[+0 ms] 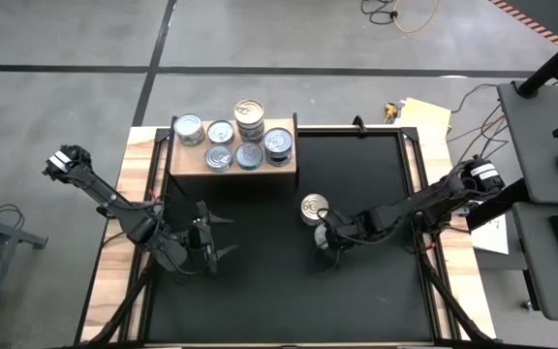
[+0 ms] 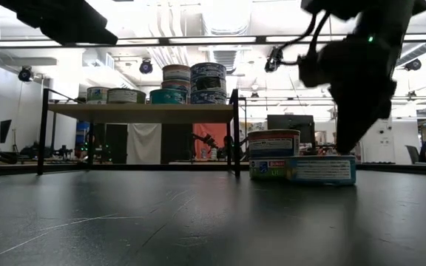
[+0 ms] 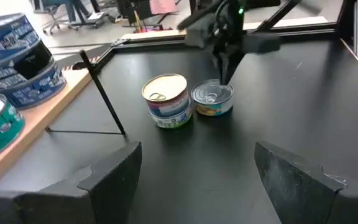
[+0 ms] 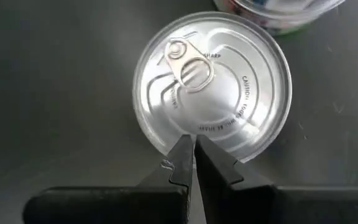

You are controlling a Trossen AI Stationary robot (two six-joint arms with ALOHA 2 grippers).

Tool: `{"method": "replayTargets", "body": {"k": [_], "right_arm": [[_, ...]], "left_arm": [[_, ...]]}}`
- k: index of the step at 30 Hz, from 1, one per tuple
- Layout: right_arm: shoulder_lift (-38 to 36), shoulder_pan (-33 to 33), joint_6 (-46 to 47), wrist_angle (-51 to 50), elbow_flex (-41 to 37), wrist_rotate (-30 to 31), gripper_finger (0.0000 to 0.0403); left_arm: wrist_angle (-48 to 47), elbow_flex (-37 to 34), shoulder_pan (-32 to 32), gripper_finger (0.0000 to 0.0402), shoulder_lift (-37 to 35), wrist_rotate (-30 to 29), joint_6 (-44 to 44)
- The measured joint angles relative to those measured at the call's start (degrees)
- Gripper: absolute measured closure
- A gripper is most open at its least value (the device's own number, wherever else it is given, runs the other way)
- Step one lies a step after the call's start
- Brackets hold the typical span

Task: Stack canned seafood by type on shelf
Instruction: Put the yellow/blue tuna can on the shelf

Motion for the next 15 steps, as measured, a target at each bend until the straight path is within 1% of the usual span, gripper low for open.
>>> {"method": "replayTargets", "body": {"k": [3, 5, 9, 11, 13, 15], "right_arm": [[-2.1, 0.1, -0.9, -0.7, 0.4, 1.9, 0.0390], [-3.4, 0.0, -0.8, -3.0, 0.5, 4.6, 0.0390], [-4.2, 0.2, -0.2, -9.3, 0.5, 14.3, 0.0390], [-3.5, 0.5, 0.7, -10.3, -0.2, 18.5, 0.0390], [-2.3, 0.7, 1.3, -9.6, -1.2, 19.8, 0.0390], [-1.1, 1.0, 2.0, -8.9, -2.3, 19.8, 0.0390]], "left_arm": [[0.3, 0.0, 0.0, 0.0106, 1.4, 0.0, -0.6], [1.4, 0.0, 0.0, 0.0106, 2.2, 0.0, -0.7], [1.6, 0.3, 0.0, 0.0106, 3.6, 0.0, -0.9], [1.0, 0.8, 0.0, 0.0106, 3.9, 0.1, -1.9], [-1.4, 1.5, 0.0, 0.0106, 4.0, 1.9, -4.6], [-5.4, 2.5, 0.0, 0.0106, 4.0, 4.4, -9.2]]}}
